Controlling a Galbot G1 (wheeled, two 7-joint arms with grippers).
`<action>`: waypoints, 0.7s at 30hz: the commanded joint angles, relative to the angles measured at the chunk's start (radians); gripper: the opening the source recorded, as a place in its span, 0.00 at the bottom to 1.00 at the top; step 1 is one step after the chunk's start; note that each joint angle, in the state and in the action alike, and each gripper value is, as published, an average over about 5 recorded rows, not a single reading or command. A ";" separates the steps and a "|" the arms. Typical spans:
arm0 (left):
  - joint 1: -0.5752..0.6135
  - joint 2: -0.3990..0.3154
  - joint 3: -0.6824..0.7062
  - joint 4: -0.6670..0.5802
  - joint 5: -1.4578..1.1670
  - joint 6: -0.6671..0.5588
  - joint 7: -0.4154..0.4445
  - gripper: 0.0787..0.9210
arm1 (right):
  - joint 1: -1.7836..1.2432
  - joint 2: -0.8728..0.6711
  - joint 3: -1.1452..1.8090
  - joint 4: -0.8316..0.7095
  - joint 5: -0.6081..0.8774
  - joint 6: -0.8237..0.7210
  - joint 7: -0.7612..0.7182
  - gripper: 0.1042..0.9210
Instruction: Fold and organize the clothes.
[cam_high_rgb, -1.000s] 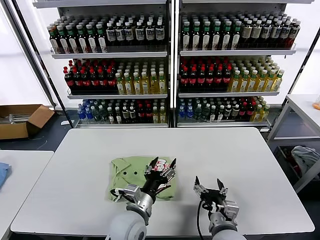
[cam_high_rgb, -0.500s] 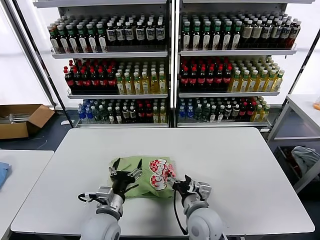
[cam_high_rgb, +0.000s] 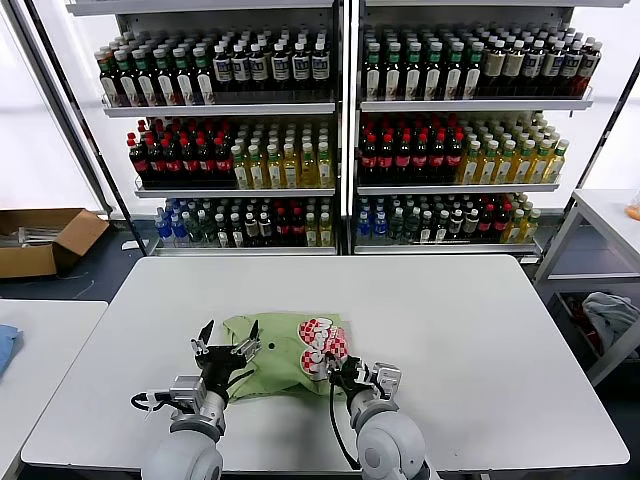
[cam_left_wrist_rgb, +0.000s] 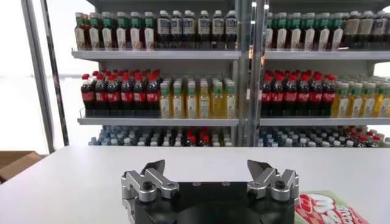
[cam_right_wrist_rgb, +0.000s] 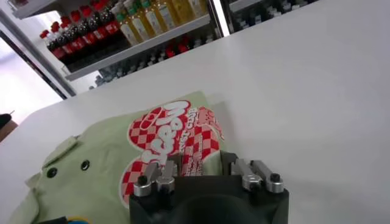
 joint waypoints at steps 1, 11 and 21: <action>0.013 0.007 -0.022 -0.010 -0.006 0.003 -0.007 0.88 | 0.015 0.009 -0.019 -0.019 -0.001 -0.011 0.018 0.38; 0.032 0.002 -0.026 -0.018 -0.017 0.000 -0.013 0.88 | -0.019 -0.059 0.013 0.041 -0.072 -0.010 -0.016 0.04; 0.037 -0.012 -0.005 -0.048 -0.020 0.002 -0.019 0.88 | -0.082 -0.298 0.188 0.145 -0.101 -0.012 -0.059 0.01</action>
